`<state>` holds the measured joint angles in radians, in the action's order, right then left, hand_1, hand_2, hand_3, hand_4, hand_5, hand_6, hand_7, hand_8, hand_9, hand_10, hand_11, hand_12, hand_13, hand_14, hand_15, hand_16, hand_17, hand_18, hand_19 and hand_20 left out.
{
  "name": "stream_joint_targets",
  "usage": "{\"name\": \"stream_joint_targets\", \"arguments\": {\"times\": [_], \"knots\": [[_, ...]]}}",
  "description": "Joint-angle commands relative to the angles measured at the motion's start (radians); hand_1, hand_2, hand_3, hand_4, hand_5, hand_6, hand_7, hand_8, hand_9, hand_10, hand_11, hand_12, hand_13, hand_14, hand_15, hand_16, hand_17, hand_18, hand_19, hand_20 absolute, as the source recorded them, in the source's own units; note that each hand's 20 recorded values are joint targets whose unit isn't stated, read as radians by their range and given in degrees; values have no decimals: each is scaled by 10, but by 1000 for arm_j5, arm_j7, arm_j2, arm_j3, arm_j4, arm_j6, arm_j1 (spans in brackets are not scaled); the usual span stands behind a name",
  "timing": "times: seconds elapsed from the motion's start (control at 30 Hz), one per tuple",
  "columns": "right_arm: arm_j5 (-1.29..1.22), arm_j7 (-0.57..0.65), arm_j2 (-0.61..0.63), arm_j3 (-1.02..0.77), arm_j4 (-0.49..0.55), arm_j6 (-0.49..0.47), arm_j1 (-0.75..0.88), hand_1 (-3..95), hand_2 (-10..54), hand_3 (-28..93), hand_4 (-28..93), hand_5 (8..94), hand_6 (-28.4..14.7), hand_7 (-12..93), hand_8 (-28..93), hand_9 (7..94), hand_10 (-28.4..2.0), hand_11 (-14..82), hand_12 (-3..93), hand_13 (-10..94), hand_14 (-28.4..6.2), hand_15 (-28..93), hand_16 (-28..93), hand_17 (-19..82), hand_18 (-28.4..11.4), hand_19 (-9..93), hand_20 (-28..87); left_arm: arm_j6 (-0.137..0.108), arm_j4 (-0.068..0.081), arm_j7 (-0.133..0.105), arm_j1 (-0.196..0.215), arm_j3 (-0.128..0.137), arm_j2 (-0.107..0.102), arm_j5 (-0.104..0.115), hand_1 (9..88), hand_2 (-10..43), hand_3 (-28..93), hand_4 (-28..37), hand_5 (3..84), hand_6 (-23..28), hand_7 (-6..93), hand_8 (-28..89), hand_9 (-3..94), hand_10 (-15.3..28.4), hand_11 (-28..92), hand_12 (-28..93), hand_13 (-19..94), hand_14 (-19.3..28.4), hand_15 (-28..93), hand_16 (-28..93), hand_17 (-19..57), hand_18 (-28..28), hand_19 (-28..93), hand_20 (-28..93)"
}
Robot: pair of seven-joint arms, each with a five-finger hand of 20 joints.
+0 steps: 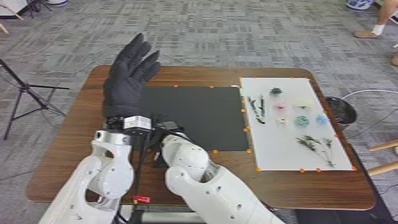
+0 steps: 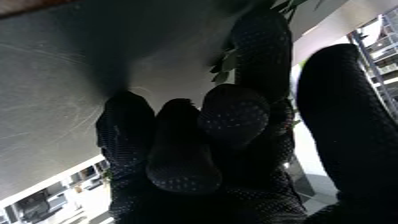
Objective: Arrange flowers
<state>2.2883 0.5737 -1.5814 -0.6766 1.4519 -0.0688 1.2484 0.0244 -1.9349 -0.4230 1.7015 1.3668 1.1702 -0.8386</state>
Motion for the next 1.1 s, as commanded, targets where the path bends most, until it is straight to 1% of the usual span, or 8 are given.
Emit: {"name": "stream_joint_targets", "arguments": {"times": [0.03, 0.13, 0.3, 0.43, 0.67, 0.77, 0.9, 1.1], "knots": [[62, -41, 22, -40, -32, -6, 7, 324, -95, 803, -282, 831, 9, 415, 148, 859, -84, 555, 464, 761, -98, 831, 471, 465, -217, 932, 682, 15, 31, 19, -46, -23, 26, -6, 242, -45, 666, -282, 264, 18, 200, -106, 244, 110, 137, 174, 214, 141, 174, 56, -121, 204, 427, 67], [53, -31, 71, -21, 13, 15, -7, 324, -95, 796, -282, 810, 3, 411, 153, 835, -88, 570, 474, 745, -105, 836, 474, 450, -217, 932, 680, 37, 36, 29, -51, -17, 29, -10, 242, -45, 666, -282, 264, 18, 199, -106, 245, 110, 137, 174, 214, 140, 174, 56, -121, 204, 425, 67], [60, -56, 196, -23, 87, 33, -59, 303, -95, 803, -281, 724, -18, 425, 77, 742, -112, 589, 462, 675, -122, 835, 452, 385, -214, 932, 636, 31, -1, 31, 16, 29, 18, -9, 243, -45, 667, -282, 264, 17, 201, -105, 245, 110, 138, 175, 214, 141, 176, 56, -120, 204, 426, 67], [-16, -40, 352, -114, 227, 31, -55, 289, -95, 811, -280, 678, -28, 452, -92, 700, -123, 594, 455, 640, -128, 835, 436, 349, -214, 932, 600, 23, -21, 58, 79, 60, 15, -2, 243, -44, 667, -282, 264, 18, 201, -106, 245, 110, 138, 175, 213, 141, 177, 56, -120, 204, 427, 67], [102, -60, 667, -372, 478, 7, 116, 291, -95, 791, -282, 584, -37, 426, -132, 614, -140, 549, 407, 567, -126, 782, 380, 304, -202, 917, 542, 3, -63, 98, 215, 109, -12, 12, 243, -43, 666, -281, 263, 18, 201, -106, 245, 110, 141, 174, 214, 141, 178, 55, -120, 204, 427, 67], [105, -42, 752, -521, 543, -19, 240, 365, -95, 655, -283, 536, -52, 384, -123, 556, -147, 534, 379, 530, -125, 765, 340, 275, -205, 895, 534, -17, -72, 107, 252, 124, -21, 11, 245, -43, 664, -281, 263, 18, 201, -106, 245, 110, 139, 174, 214, 141, 179, 55, -120, 204, 427, 67], [119, -26, 826, -678, 593, -58, 379, 518, -95, 314, -283, 517, -60, 377, -117, 532, -152, 550, 386, 519, -130, 778, 327, 265, -206, 888, 536, -37, -82, 108, 293, 146, -25, 11, 245, -43, 665, -281, 263, 18, 201, -106, 244, 110, 138, 174, 213, 141, 178, 55, -121, 204, 428, 67], [149, -12, 889, -795, 611, -120, 507, 492, -95, 337, -283, 547, -47, 444, -136, 550, -153, 561, 406, 525, -136, 784, 347, 263, -206, 885, 539, -47, -87, 108, 319, 154, -11, 13, 246, -42, 664, -282, 262, 18, 201, -105, 244, 111, 137, 175, 213, 141, 182, 54, -121, 204, 429, 67]]}}
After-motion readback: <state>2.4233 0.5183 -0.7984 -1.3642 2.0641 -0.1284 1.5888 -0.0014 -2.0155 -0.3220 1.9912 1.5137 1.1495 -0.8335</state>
